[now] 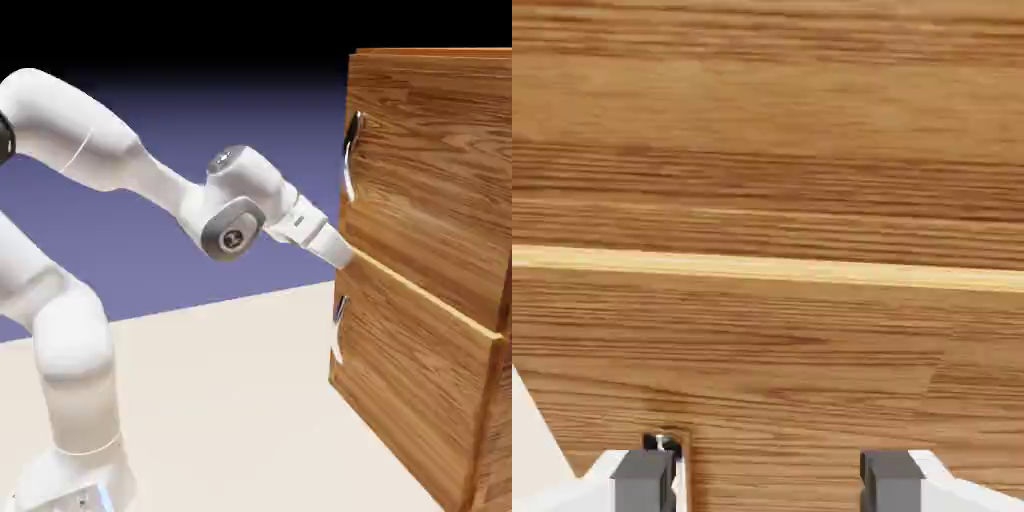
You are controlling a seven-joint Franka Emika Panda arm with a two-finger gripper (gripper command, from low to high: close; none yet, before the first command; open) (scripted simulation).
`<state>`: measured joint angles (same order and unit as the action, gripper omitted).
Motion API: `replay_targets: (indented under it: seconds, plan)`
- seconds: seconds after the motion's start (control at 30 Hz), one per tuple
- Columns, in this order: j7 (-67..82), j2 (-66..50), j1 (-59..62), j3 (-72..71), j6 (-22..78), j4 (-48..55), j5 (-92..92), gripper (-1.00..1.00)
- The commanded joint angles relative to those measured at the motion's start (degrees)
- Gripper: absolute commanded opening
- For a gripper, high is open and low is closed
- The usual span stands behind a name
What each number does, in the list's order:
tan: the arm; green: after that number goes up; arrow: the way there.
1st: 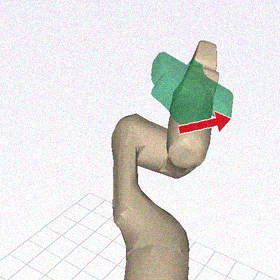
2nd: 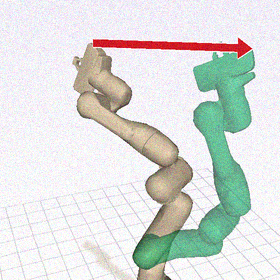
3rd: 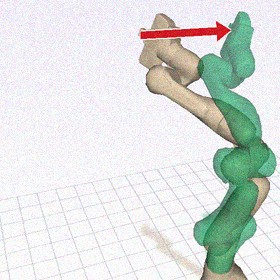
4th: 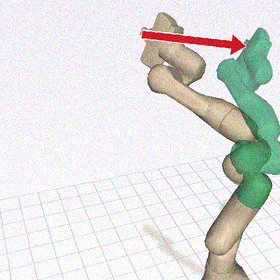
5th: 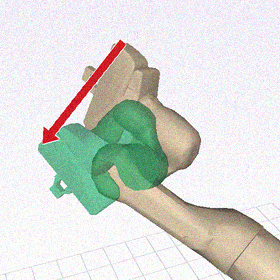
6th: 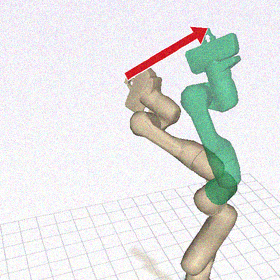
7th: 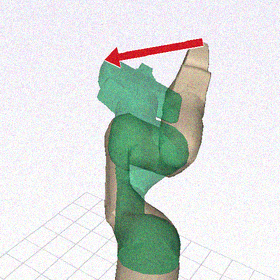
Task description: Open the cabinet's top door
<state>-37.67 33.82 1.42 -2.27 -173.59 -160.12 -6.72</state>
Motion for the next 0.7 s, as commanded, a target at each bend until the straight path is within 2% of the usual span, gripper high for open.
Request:
replay_targets:
  seconds: [0.0,0.67]
  plan:
    - [1.8,0.4,0.8,-0.8,0.2,0.3,-2.5,0.00]
    - [37.3,9.1,16.4,-17.6,3.2,6.8,-52.3,0.00]
